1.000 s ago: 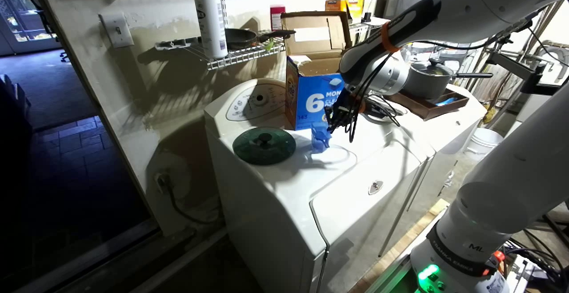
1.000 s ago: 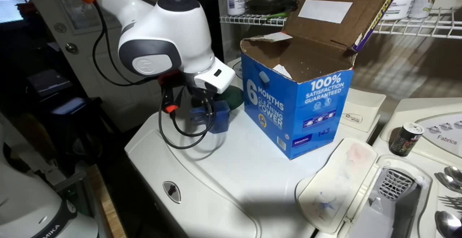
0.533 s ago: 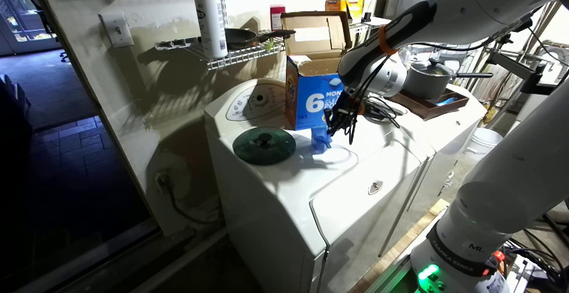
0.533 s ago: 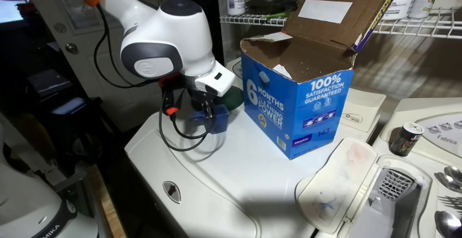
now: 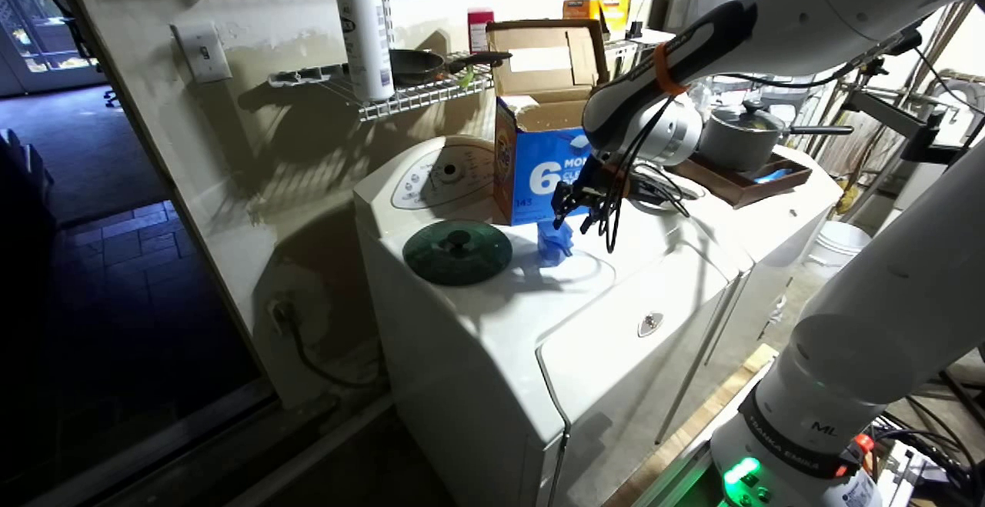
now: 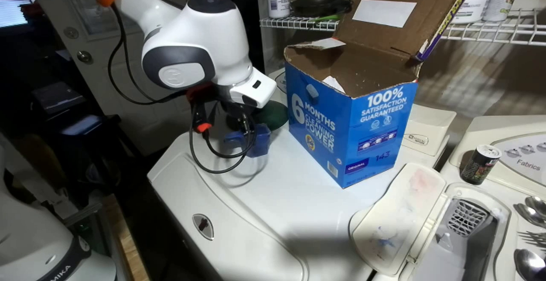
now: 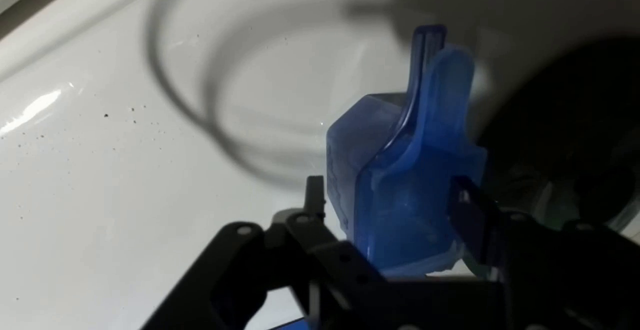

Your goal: Unstack the scoops, then turn the right scoop to the right and stack the scoops together

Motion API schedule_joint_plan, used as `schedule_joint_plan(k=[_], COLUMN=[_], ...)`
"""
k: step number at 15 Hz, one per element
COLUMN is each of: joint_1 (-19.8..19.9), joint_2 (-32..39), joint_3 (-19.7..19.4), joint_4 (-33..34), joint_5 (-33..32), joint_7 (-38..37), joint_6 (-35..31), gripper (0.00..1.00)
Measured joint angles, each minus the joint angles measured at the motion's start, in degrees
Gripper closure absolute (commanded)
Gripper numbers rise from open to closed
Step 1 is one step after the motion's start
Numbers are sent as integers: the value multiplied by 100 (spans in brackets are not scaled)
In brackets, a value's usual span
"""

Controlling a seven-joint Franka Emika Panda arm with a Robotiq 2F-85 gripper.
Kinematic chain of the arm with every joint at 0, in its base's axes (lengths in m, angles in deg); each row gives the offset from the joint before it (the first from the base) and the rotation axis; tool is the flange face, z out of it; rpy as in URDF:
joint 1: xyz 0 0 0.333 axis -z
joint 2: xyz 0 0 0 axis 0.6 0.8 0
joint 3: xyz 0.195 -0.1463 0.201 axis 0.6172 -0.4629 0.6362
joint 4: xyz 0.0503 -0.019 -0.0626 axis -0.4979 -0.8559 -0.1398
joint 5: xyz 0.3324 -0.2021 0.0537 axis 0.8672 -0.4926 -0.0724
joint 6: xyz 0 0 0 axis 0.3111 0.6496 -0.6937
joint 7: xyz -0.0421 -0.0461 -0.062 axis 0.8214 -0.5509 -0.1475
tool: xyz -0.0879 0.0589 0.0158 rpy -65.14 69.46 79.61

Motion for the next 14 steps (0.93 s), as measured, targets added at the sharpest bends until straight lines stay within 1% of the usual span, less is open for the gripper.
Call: schedule_joint_plan(k=[1, 6, 9, 12, 14], joint_1=[1, 12, 93, 217, 248], joint_2=[-35, -416, -719, -1015, -1123], joint_3=[21, 94, 94, 86, 81], joint_4=[9, 42, 59, 113, 125], joint_5=[-79, -480, -794, -961, -980], joint_7=[0, -6, -7, -7, -7], joint_6=[0, 0, 69, 449, 557], gripper=[0, 0, 0, 0, 0])
